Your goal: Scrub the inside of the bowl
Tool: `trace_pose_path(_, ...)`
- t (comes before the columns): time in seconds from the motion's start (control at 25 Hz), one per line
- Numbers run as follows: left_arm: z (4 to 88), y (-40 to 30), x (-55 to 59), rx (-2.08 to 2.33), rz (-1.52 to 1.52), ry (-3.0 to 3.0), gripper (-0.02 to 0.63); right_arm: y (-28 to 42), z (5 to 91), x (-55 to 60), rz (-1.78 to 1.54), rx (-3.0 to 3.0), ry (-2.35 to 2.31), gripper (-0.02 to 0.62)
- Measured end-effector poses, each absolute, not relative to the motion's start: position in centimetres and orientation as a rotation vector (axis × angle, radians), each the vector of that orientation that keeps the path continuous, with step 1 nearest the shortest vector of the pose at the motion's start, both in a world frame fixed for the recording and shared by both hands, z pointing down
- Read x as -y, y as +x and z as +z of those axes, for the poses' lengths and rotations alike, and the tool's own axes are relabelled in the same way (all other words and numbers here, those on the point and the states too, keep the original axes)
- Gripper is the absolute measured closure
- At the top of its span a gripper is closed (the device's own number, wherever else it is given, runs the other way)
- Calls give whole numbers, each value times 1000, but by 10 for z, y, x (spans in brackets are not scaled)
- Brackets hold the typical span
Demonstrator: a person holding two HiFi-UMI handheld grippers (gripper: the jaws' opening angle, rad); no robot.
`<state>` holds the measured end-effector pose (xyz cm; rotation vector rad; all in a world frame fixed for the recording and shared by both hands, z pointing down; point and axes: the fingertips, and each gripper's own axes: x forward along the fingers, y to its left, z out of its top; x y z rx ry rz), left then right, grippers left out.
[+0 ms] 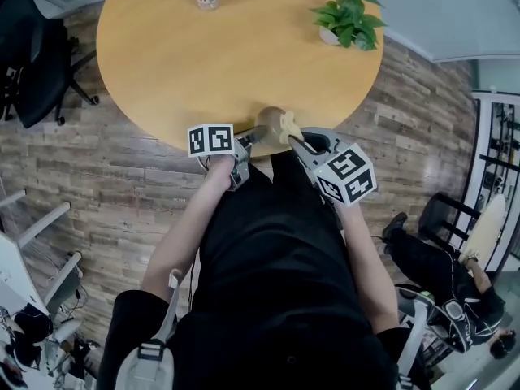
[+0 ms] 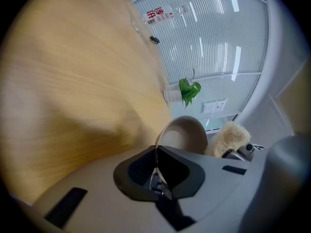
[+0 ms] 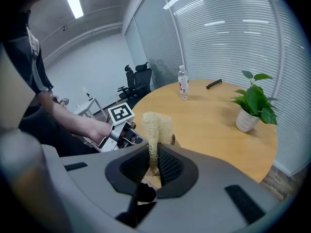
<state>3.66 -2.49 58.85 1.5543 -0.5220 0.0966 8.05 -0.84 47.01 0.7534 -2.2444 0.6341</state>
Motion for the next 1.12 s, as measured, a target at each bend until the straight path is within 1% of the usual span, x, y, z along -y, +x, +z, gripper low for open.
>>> trace_pose_path(0.2,561,27,21,535,51,1535,584,65,474,3,494,2203,662,558)
trace_pose_path(0.6,524,8,13,655,123,1667,583,36,481,1,54,2003,522,558)
trace_pose_path(0.84,505,5,14,699,157,1747,571,42,486,12,-3,1924,572,558)
trace_pose_path(1.12,496,-3,18,774,237,1843,572,33,493,7,-42,1866,523,558)
